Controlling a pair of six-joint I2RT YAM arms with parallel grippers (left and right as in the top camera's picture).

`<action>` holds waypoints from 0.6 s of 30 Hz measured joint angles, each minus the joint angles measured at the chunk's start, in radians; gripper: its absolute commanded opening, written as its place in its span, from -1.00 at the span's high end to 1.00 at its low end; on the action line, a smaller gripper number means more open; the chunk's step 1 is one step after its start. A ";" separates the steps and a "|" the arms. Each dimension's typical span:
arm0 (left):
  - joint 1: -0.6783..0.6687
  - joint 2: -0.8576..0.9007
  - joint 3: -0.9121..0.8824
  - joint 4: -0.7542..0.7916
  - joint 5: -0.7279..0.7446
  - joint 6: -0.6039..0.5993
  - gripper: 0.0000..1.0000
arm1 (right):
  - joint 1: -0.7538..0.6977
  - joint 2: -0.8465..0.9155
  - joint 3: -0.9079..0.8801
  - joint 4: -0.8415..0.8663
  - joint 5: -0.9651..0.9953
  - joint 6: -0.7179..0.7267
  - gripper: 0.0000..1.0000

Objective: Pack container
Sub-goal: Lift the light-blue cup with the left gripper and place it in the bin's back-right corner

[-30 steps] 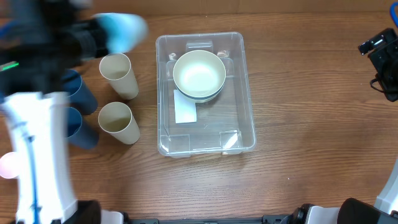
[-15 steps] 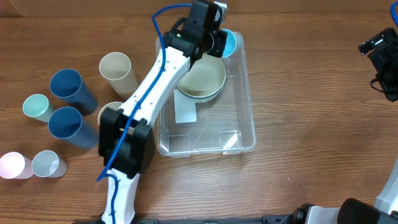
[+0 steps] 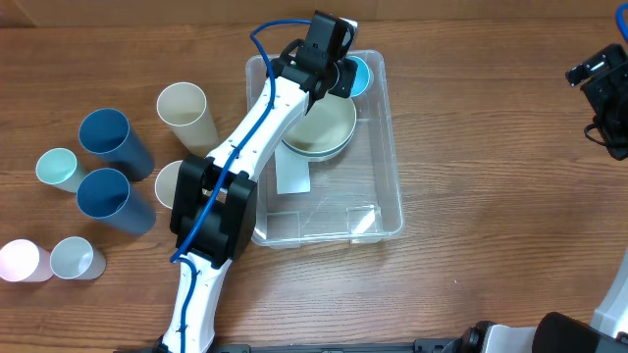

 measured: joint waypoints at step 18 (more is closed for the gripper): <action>0.000 -0.005 0.065 -0.187 -0.013 -0.004 0.03 | 0.000 0.000 0.000 0.000 0.000 0.000 -1.00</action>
